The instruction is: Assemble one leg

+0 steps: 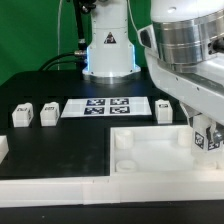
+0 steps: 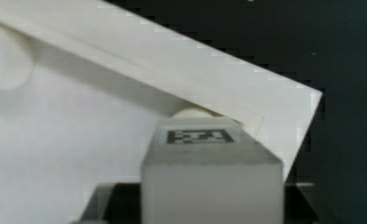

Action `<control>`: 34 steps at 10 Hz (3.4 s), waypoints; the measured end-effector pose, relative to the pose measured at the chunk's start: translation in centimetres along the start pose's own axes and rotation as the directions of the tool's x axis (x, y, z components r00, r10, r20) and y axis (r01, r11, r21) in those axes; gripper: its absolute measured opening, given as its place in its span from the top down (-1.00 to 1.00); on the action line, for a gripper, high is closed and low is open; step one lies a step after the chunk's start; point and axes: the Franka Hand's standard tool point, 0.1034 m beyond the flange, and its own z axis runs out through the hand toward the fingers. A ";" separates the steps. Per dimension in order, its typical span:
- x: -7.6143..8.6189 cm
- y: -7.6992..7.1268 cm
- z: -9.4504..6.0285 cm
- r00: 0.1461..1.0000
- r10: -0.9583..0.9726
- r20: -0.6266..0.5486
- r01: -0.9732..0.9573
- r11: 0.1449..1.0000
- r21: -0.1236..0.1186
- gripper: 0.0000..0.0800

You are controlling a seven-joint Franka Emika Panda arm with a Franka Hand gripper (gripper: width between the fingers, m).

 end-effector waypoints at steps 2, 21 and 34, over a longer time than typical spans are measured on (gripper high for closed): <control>0.0 0.0 0.0 1.000 -0.030 0.001 0.030 1.000 -0.001 0.24; -0.1 0.2 1.1 0.950 -0.306 -0.056 0.309 0.950 0.048 0.25; 0.6 0.2 0.6 0.928 -0.372 -0.022 0.372 0.923 0.099 -0.61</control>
Offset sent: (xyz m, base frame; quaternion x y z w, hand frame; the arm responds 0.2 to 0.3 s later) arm -0.0204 0.0132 -0.0075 0.0368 0.0359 -0.2346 0.9707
